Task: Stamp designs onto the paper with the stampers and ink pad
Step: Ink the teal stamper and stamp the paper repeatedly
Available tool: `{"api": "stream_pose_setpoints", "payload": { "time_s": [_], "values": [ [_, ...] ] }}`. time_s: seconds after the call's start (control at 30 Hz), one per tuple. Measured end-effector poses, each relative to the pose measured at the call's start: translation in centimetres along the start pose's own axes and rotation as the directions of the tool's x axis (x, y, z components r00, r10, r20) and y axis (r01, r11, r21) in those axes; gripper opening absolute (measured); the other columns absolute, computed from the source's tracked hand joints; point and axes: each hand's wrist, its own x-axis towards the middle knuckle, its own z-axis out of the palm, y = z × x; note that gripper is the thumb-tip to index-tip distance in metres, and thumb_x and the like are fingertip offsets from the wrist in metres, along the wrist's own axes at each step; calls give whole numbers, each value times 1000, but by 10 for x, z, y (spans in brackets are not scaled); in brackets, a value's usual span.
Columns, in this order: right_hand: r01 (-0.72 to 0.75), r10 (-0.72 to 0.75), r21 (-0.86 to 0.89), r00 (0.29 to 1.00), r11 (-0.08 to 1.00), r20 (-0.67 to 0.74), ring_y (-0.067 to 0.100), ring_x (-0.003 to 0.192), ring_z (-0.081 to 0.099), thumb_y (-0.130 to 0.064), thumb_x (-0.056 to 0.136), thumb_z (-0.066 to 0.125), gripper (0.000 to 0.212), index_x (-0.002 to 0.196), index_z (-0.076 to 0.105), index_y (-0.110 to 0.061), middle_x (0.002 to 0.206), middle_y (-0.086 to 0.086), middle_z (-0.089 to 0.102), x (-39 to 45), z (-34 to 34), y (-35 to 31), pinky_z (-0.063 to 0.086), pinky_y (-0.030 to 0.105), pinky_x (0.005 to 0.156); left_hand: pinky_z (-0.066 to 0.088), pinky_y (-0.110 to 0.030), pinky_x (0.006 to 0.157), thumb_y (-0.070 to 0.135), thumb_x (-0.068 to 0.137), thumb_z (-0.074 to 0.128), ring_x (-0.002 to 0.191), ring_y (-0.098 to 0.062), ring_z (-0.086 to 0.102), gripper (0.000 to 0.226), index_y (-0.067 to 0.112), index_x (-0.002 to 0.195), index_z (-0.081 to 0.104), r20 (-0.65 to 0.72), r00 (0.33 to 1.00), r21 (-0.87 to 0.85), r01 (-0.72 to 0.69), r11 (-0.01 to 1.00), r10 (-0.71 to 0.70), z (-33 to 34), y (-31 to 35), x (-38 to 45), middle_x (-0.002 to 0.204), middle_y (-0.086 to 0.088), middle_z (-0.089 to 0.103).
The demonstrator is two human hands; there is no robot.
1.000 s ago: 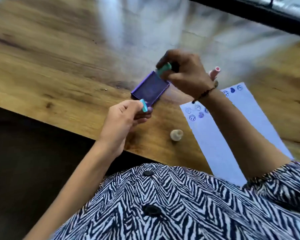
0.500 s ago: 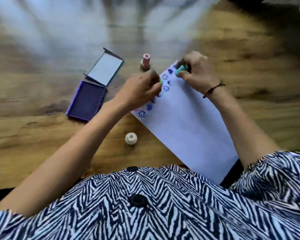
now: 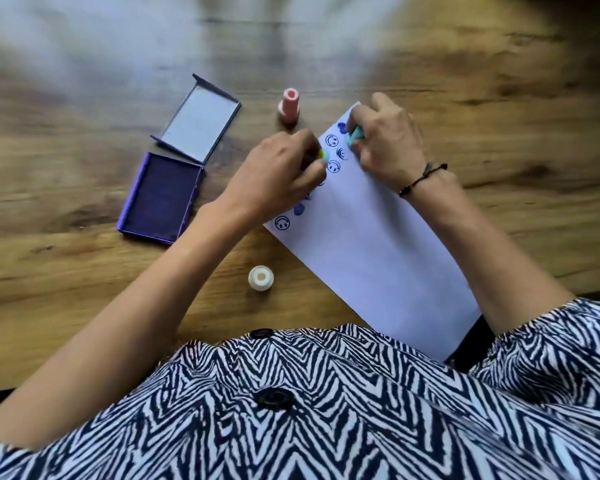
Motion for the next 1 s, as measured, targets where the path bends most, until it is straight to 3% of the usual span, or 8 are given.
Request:
{"api": "stream_pose_setpoints", "payload": {
  "time_s": [0.23, 0.3, 0.4, 0.5, 0.67, 0.77, 0.83, 1.0],
  "values": [
    [0, -1, 30, 999, 1000, 32, 41, 87, 56, -6, 79, 53, 20, 99, 56, -9, 104, 21, 51, 1, -2, 1, 40, 39, 65, 40, -41, 75, 24, 86, 47, 88, -37, 55, 28, 3, 101, 55, 10, 1000, 26, 9, 1000, -10, -1, 4, 0, 95, -25, 62],
    [-32, 25, 175, 999, 984, 43, 35, 91, 57, -6, 77, 57, 22, 97, 63, -9, 96, 18, 57, 3, -11, 7, 41, 34, 73, 40, -41, 75, 25, 86, 47, 89, -37, 55, 27, 4, 101, 55, 16, 1000, 30, 9, 999, -9, -1, 4, 0, 96, -25, 62],
    [-124, 178, 465, 981, 877, -74, 21, 77, 56, -13, 71, 62, 20, 90, 68, -11, 84, 6, 64, -3, -33, 18, 38, 24, 67, 39, -40, 74, 26, 87, 46, 89, -37, 55, 28, 4, 101, 55, 22, 1000, 37, 5, 999, -6, -1, 3, -1, 96, -24, 63],
    [-177, 309, 673, 948, 718, -80, 15, 62, 55, -20, 64, 58, 24, 86, 68, -16, 75, 6, 63, -15, -50, 23, 48, 34, 66, 36, -36, 72, 26, 88, 46, 91, -35, 55, 27, 5, 102, 55, 28, 1000, 29, 7, 1000, -7, -2, 5, -2, 99, -23, 63],
    [-216, 297, 736, 955, 642, 21, 23, 59, 56, -12, 69, 61, 17, 84, 65, -16, 76, 18, 65, -31, -53, 7, 56, 47, 67, 38, -25, 73, 20, 87, 50, 91, -28, 60, 22, 6, 100, 58, -20, 994, -166, 104, 981, -109, -10, 8, -3, 99, -16, 67],
    [-210, 272, 819, 960, 534, 69, 24, 66, 59, 0, 76, 61, 18, 81, 64, -18, 70, 9, 63, -36, -52, -10, 56, 52, 73, 48, -37, 85, 17, 86, 51, 86, -18, 58, 19, 9, 101, 60, 55, 968, -532, 236, 813, -245, -15, 10, -8, 95, -13, 65],
    [-182, 232, 865, 970, 468, 78, 21, 67, 60, 0, 77, 63, 22, 77, 63, -21, 69, 3, 62, -40, -51, -23, 56, 49, 75, 47, -33, 80, 13, 87, 50, 80, -16, 54, 16, 11, 99, 61, 115, 959, -716, 261, 648, -259, -16, 14, -12, 87, -7, 62],
    [-116, 204, 887, 979, 446, 25, 16, 66, 61, -2, 77, 63, 21, 79, 62, -23, 74, 0, 63, -45, -47, -42, 58, 44, 73, 44, -25, 75, 7, 88, 47, 72, -11, 51, 16, 10, 94, 61, 156, 947, -857, 271, 438, -281, -15, 23, -18, 78, -3, 58]
  ]
}}
